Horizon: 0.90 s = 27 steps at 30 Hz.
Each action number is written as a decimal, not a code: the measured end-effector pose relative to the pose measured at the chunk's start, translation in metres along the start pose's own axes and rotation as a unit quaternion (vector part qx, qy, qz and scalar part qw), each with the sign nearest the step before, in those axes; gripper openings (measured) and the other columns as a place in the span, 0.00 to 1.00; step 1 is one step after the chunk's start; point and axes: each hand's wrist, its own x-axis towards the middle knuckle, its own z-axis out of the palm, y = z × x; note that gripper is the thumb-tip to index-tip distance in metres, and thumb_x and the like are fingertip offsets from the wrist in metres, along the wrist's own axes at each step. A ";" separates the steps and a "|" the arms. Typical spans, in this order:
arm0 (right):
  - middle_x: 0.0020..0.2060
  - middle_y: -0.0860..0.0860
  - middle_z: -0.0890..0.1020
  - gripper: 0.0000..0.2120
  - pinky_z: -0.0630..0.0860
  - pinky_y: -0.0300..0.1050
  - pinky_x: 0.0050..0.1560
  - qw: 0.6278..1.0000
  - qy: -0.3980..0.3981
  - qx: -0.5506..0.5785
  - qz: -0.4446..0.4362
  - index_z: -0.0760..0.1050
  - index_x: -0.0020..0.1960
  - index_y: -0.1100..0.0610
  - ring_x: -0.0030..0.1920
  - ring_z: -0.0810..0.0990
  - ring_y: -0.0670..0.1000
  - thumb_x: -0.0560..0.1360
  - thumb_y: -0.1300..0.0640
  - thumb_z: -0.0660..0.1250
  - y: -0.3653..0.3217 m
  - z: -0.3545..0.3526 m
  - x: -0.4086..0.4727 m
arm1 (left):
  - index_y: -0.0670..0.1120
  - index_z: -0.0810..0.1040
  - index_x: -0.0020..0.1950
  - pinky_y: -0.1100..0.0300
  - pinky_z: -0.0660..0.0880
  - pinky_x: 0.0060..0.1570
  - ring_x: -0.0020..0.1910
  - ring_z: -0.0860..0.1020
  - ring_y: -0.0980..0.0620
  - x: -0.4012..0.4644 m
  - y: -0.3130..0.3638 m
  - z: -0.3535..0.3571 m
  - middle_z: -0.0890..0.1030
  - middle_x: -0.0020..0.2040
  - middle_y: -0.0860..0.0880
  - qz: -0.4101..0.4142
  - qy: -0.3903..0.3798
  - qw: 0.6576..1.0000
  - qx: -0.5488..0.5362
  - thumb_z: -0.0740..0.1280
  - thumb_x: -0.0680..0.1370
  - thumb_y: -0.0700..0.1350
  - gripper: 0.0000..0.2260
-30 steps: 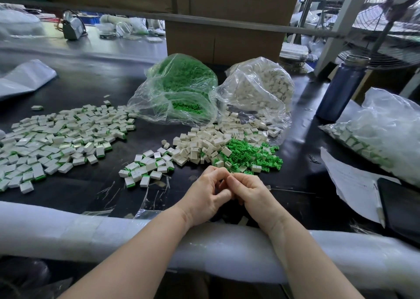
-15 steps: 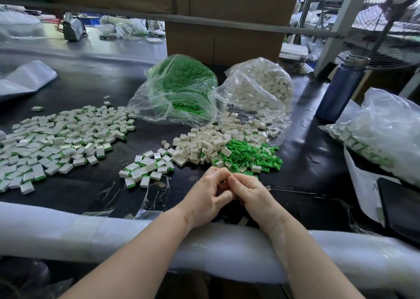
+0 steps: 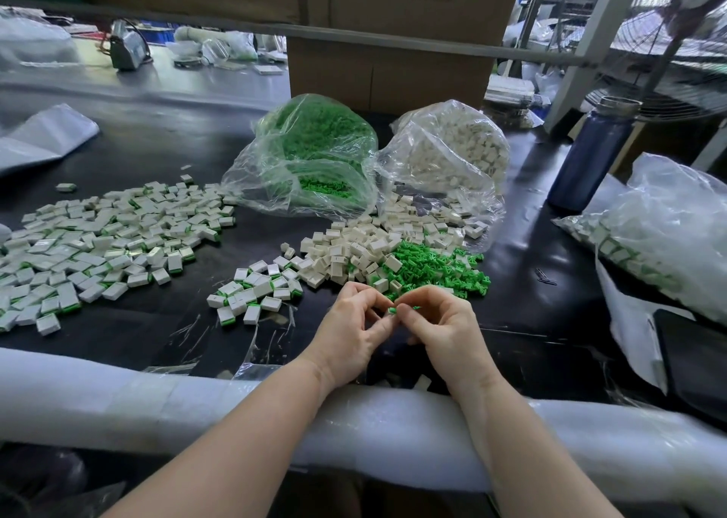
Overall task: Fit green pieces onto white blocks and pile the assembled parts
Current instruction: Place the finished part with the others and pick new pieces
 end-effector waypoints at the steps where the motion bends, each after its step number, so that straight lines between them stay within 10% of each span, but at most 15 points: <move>1: 0.31 0.47 0.80 0.10 0.76 0.42 0.32 1.000 0.002 -0.013 -0.002 0.78 0.38 0.53 0.31 0.77 0.45 0.72 0.66 0.69 0.000 0.000 0.000 | 0.44 0.76 0.47 0.68 0.71 0.45 0.42 0.73 0.55 0.000 0.000 0.000 0.70 0.51 0.49 0.000 0.001 1.000 0.005 0.67 0.76 0.41 0.02; 8: 0.37 0.51 0.79 0.04 0.77 0.49 0.46 0.996 0.001 -0.084 0.011 0.76 0.42 0.57 0.40 0.77 0.49 0.75 0.63 0.66 0.001 0.004 0.001 | 0.44 0.77 0.49 0.71 0.71 0.43 0.42 0.74 0.56 0.000 0.000 -0.001 0.72 0.47 0.53 0.004 -0.001 1.000 0.021 0.66 0.77 0.43 0.04; 17: 0.35 0.51 0.80 0.05 0.72 0.37 0.40 0.986 0.136 -0.096 0.003 0.77 0.39 0.55 0.38 0.76 0.49 0.73 0.61 0.69 0.003 -0.003 0.002 | 0.51 0.76 0.48 0.65 0.78 0.38 0.37 0.80 0.55 -0.002 -0.002 -0.006 0.79 0.39 0.53 -0.073 0.142 0.987 -0.029 0.66 0.76 0.39 0.06; 27: 0.41 0.55 0.80 0.05 0.74 0.45 0.47 0.967 0.206 -0.141 0.044 0.76 0.40 0.54 0.43 0.77 0.53 0.74 0.60 0.68 0.008 -0.008 0.005 | 0.41 0.78 0.59 0.69 0.64 0.53 0.52 0.72 0.51 0.003 -0.009 -0.014 0.68 0.61 0.44 -0.148 0.283 0.945 0.068 0.66 0.76 0.38 0.12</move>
